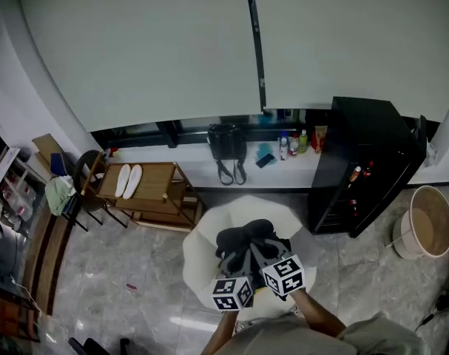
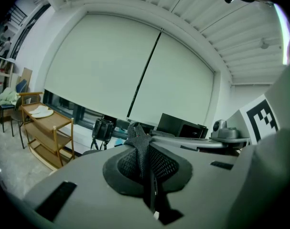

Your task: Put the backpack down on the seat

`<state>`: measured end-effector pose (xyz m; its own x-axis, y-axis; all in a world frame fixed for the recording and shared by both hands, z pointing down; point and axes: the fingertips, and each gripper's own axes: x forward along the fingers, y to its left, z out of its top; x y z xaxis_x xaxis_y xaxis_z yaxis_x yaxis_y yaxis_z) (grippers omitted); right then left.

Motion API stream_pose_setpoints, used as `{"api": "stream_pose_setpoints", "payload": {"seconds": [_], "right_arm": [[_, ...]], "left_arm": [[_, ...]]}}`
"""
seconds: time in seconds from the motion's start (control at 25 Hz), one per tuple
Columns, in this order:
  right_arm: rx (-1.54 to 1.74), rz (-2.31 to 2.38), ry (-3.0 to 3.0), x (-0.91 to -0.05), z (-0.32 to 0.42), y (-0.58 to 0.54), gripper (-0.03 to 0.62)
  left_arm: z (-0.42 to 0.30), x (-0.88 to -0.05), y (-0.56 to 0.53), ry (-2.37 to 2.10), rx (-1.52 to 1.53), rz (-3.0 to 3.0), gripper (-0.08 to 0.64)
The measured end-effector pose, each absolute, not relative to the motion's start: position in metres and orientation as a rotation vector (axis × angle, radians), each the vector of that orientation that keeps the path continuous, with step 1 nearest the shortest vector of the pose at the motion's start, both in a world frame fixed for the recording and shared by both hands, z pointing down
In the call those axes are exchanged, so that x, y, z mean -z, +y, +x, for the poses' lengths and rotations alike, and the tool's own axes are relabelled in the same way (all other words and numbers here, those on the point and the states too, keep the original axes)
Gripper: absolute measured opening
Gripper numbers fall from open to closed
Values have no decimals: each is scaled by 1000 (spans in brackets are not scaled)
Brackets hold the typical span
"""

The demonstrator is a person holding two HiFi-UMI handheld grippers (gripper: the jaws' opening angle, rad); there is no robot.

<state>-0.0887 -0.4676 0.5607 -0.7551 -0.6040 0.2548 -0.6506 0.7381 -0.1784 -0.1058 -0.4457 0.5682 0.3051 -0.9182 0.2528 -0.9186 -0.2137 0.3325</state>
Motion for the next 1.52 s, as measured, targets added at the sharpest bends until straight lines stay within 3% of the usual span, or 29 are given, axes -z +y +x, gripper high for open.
{"api": "stream_pose_setpoints", "payload": {"seconds": [1.52], "right_arm": [[-701, 740, -2488, -739, -63, -375, 35]], "left_arm": [[-75, -744, -350, -1508, -101, 1804, 43]]}}
